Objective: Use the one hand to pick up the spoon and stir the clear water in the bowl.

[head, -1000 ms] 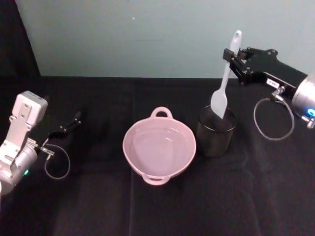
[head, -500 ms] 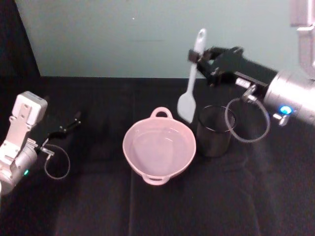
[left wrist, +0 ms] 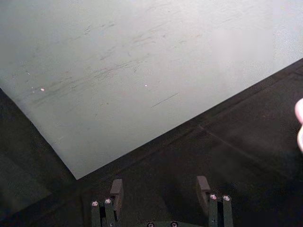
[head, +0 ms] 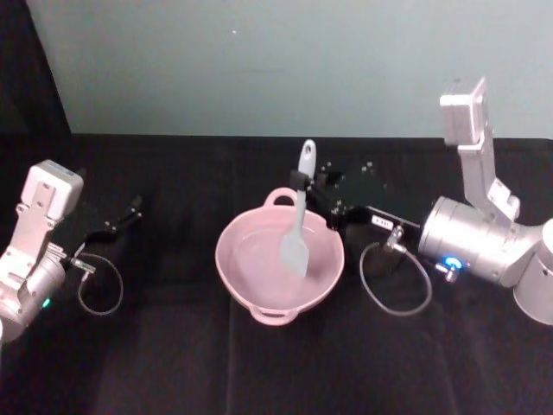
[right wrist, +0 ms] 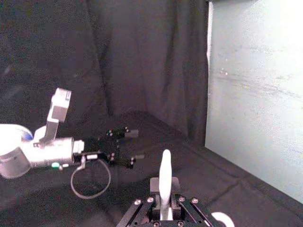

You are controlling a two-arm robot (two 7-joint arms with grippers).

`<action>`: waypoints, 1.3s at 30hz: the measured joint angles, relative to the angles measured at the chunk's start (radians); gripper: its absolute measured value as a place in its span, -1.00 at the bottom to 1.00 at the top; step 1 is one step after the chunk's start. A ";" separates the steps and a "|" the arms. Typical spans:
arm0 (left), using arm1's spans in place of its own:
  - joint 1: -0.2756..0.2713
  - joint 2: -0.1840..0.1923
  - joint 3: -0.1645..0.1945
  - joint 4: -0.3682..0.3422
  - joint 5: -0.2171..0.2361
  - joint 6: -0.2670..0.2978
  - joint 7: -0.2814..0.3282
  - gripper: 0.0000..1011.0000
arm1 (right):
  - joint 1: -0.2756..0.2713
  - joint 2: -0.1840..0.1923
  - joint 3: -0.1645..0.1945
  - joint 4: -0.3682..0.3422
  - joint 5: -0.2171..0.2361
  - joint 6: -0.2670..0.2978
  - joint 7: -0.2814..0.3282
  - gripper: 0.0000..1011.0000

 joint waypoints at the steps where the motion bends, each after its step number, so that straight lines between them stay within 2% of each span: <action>1: 0.000 0.000 0.000 0.000 0.000 0.000 0.000 1.00 | -0.005 0.002 -0.001 0.000 -0.003 -0.006 0.001 -0.75; 8: 0.000 0.000 0.000 0.000 0.000 0.000 0.000 1.00 | -0.044 0.010 -0.007 0.000 -0.019 -0.050 0.025 -0.75; 16: 0.000 0.000 0.000 0.000 0.000 0.000 0.000 1.00 | -0.047 -0.033 -0.027 0.026 -0.023 -0.069 0.038 -0.75; 20: 0.000 0.000 0.000 0.000 0.000 0.000 0.000 1.00 | -0.031 -0.071 -0.041 0.060 -0.044 -0.090 0.033 -0.75; 25: 0.000 0.000 0.000 0.000 0.000 0.000 0.000 1.00 | -0.013 -0.132 -0.048 0.118 -0.091 -0.133 -0.014 -0.75; 26: 0.000 0.000 0.000 0.000 0.000 0.000 0.000 1.00 | -0.007 -0.154 -0.048 0.139 -0.109 -0.149 -0.031 -0.75; 29: 0.000 0.000 0.000 0.000 0.000 0.000 0.000 1.00 | 0.003 -0.181 -0.049 0.168 -0.136 -0.172 -0.055 -0.75; 34: 0.000 0.000 0.000 0.000 0.000 0.000 0.000 1.00 | 0.027 -0.241 -0.042 0.233 -0.207 -0.208 -0.130 -0.75; 36: 0.000 0.000 0.000 0.000 0.000 0.000 0.000 1.00 | 0.029 -0.246 -0.040 0.238 -0.214 -0.209 -0.138 -0.75; 39: 0.000 0.000 0.000 0.000 0.000 0.000 0.000 1.00 | 0.038 -0.264 -0.031 0.258 -0.255 -0.208 -0.187 -0.75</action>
